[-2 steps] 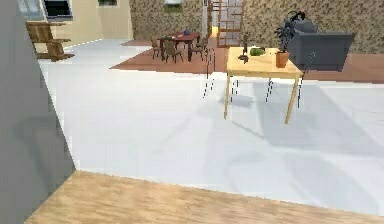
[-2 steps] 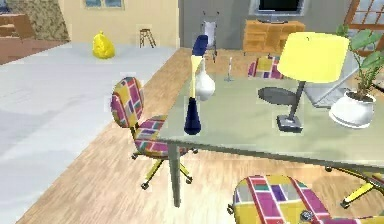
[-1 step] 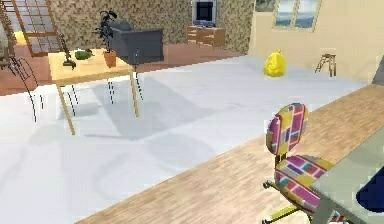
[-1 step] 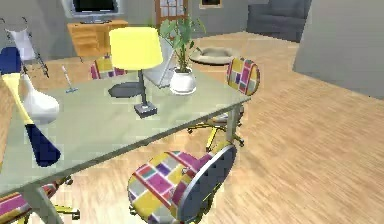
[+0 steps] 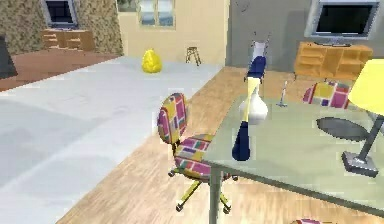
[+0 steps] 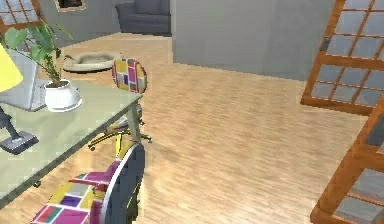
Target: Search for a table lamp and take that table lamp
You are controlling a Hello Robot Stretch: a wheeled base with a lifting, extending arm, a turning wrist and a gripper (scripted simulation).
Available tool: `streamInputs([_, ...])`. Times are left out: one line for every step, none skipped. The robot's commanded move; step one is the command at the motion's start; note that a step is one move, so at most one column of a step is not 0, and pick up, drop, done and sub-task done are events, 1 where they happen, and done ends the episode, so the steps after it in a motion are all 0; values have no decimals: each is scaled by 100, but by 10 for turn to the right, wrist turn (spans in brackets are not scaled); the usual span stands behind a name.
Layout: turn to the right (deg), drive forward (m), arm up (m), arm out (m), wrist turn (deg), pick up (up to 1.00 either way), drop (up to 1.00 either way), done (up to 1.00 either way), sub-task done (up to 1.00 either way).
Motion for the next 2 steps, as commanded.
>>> streamInputs([0, 35, 0, 0, 0, 0, 0, 0, 0])
streamInputs([-450, 0, 0, 0, 0, 0, 0, 0, 0])
